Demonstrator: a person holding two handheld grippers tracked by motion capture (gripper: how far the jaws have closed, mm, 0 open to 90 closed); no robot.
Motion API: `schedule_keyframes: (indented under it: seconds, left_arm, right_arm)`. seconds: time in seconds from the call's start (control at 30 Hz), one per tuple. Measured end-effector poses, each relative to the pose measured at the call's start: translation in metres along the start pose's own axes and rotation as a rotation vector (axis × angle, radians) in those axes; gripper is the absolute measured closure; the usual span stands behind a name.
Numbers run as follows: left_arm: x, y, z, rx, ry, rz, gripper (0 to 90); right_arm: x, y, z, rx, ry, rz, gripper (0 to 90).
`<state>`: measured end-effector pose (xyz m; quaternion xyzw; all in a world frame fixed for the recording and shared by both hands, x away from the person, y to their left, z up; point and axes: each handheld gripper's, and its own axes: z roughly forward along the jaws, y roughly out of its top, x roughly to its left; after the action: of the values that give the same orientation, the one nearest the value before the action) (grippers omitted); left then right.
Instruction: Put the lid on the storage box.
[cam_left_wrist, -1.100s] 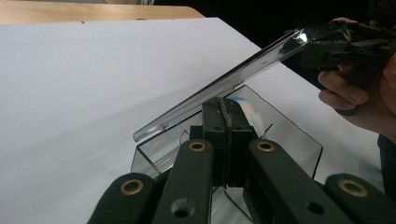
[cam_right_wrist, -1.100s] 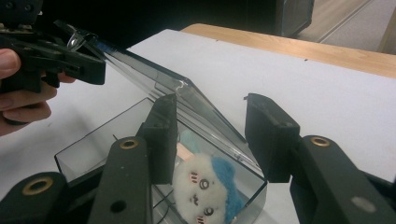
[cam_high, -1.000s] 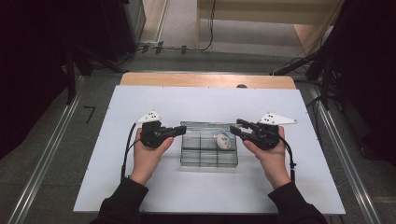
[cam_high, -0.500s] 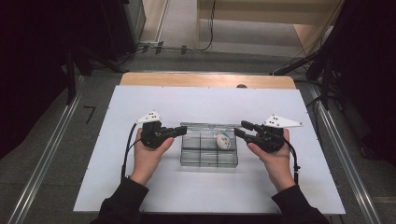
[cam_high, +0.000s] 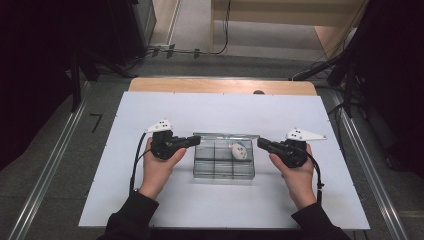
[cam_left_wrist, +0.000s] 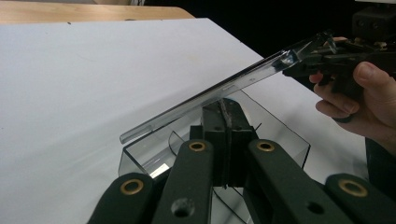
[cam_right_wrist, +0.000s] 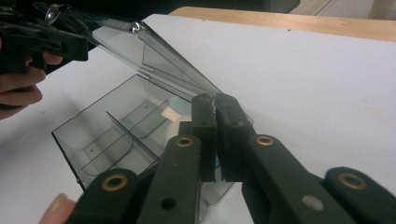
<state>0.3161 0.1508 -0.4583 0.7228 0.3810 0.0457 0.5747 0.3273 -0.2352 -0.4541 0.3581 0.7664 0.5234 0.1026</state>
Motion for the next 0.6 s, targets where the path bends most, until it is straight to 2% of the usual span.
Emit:
schedule_keyframes:
  seconds: [0.23, 0.6]
  left_arm:
    - [-0.002, -0.001, -0.001, -0.003, -0.012, 0.003, 90.0]
    - [-0.005, -0.004, -0.004, -0.008, -0.024, 0.007, 90.0]
  right_arm:
    - [0.006, -0.001, 0.002, 0.013, 0.013, -0.016, 88.2]
    - [0.012, 0.000, 0.001, 0.002, 0.019, -0.027, 88.2]
